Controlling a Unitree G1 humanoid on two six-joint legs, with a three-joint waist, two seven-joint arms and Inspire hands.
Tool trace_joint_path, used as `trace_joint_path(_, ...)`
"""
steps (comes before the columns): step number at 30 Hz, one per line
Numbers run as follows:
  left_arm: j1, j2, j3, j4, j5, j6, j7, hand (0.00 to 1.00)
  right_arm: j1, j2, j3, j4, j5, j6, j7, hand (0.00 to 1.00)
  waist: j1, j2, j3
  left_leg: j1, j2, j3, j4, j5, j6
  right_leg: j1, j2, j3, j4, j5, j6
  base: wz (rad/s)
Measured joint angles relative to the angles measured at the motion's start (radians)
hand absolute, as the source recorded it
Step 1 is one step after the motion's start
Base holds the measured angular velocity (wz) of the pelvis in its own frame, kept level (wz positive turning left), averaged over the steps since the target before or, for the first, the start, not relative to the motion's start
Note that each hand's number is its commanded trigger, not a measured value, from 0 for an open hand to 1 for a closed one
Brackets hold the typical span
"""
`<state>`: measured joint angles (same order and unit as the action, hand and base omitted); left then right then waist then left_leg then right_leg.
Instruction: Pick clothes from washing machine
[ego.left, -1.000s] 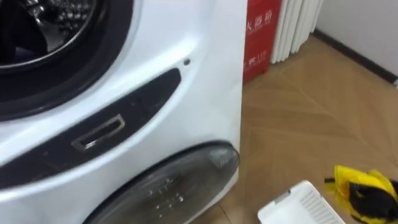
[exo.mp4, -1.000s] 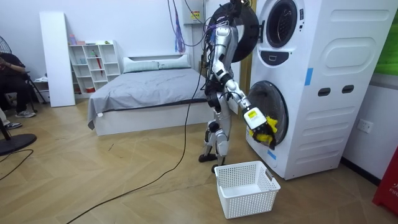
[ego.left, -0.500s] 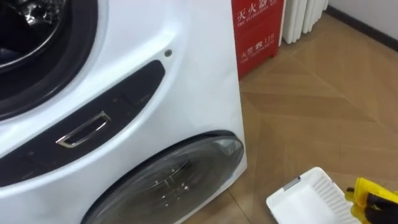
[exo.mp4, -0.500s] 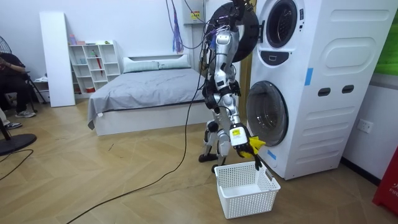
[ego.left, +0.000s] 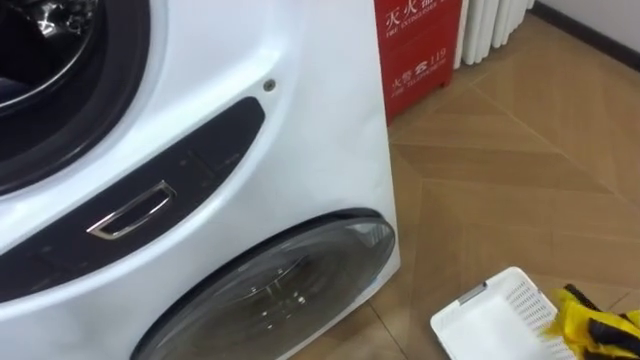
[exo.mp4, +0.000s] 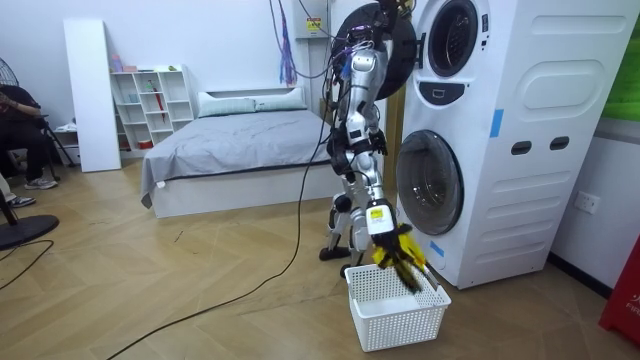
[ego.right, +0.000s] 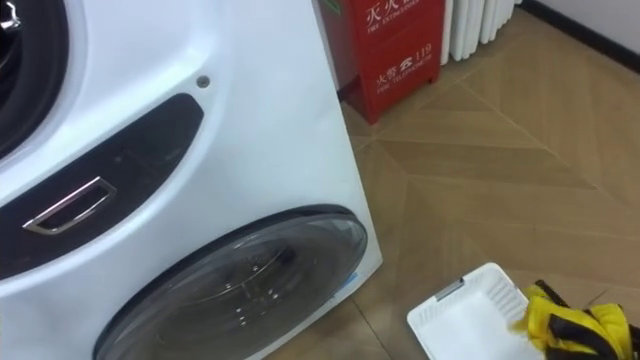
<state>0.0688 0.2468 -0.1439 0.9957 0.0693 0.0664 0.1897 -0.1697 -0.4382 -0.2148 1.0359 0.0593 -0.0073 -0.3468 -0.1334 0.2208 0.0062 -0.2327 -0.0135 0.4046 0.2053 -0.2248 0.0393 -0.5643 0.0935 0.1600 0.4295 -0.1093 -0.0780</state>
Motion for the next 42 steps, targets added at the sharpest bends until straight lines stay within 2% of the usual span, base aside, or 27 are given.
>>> trace_joint_path(11,0.004,0.0,0.0,-0.003,-0.001,-0.018,0.007,0.0,0.009,0.0,0.028,0.0,0.001,-0.024,0.0,0.0,0.0,-0.014,0.0056,0.009,-0.003,-0.001,0.0,0.0,0.0,0.005,-0.006,0.0,0.009,-0.009,0.004,0.0)
trace_joint_path(17,0.015,0.0,-0.015,-0.001,-0.002,-0.033,0.006,0.0,0.033,0.002,0.04,0.0,0.003,-0.03,0.002,0.0,-0.002,-0.02,0.0046,0.013,-0.006,-0.025,0.0,0.0,0.0,0.011,-0.013,-0.013,0.01,-0.012,0.004,0.05)
trace_joint_path(19,0.016,0.0,-0.019,-0.001,-0.002,-0.034,0.004,0.0,0.038,0.002,0.04,0.0,0.013,-0.03,0.008,0.0,-0.002,-0.025,0.0068,0.015,-0.01,-0.027,0.0,0.0,0.0,0.01,-0.018,-0.017,0.022,-0.019,0.005,0.11)
trace_joint_path(28,0.036,0.0,-0.02,-0.003,-0.004,-0.035,0.003,0.0,0.044,0.003,0.042,0.0,0.014,-0.037,0.022,0.0,-0.002,-0.023,0.0028,0.026,-0.016,-0.031,-0.001,0.0,0.0,0.022,-0.024,-0.021,0.022,-0.021,0.009,0.02)
trace_joint_path(31,0.049,0.0,-0.02,-0.003,-0.041,-0.04,0.003,0.0,0.05,0.003,0.043,-0.004,0.013,-0.037,0.022,0.0,-0.002,-0.022,0.002,0.03,-0.017,-0.032,-0.001,0.0,0.0,0.026,-0.025,-0.022,0.023,-0.022,0.01,-0.01)
trace_joint_path(36,0.065,0.0,-0.02,0.003,-0.06,-0.046,-0.007,0.0,0.106,0.003,0.078,-0.004,0.014,-0.05,0.037,0.0,0.0,-0.029,0.0007,0.064,-0.016,-0.042,-0.002,0.0,0.0,0.067,-0.024,-0.032,0.017,-0.027,0.006,0.07)
trace_joint_path(37,0.069,-0.001,-0.02,0.004,-0.06,-0.047,-0.007,0.0,0.125,0.008,0.091,-0.001,0.022,-0.051,0.051,0.0,0.0,-0.041,0.0016,0.079,-0.016,-0.054,-0.004,0.0,0.0,0.083,-0.023,-0.037,0.016,-0.031,0.004,0.12)
trace_joint_path(38,0.074,-0.001,-0.02,0.006,-0.058,-0.05,-0.007,0.0,0.143,0.016,0.095,0.0,0.025,-0.051,0.064,0.0,0.0,-0.042,-0.0033,0.095,-0.015,-0.057,-0.007,0.0,0.0,0.099,-0.023,-0.04,0.016,-0.035,0.003,0.12)
trace_joint_path(40,0.081,-0.003,-0.02,0.013,-0.059,-0.054,-0.007,0.0,0.158,0.031,0.094,0.016,0.025,-0.053,0.078,0.0,-0.001,-0.053,0.0016,0.123,-0.012,-0.067,-0.01,0.0,0.0,0.133,-0.023,-0.051,0.006,-0.039,0.001,0.14)
trace_joint_path(42,0.085,-0.004,-0.017,0.016,-0.057,-0.059,-0.007,0.0,0.194,0.047,0.095,0.023,0.043,-0.053,0.095,0.0,0.001,-0.055,-0.0012,0.147,-0.003,-0.099,-0.01,0.0,0.0,0.18,-0.023,-0.07,-0.022,-0.036,0.0,0.28)
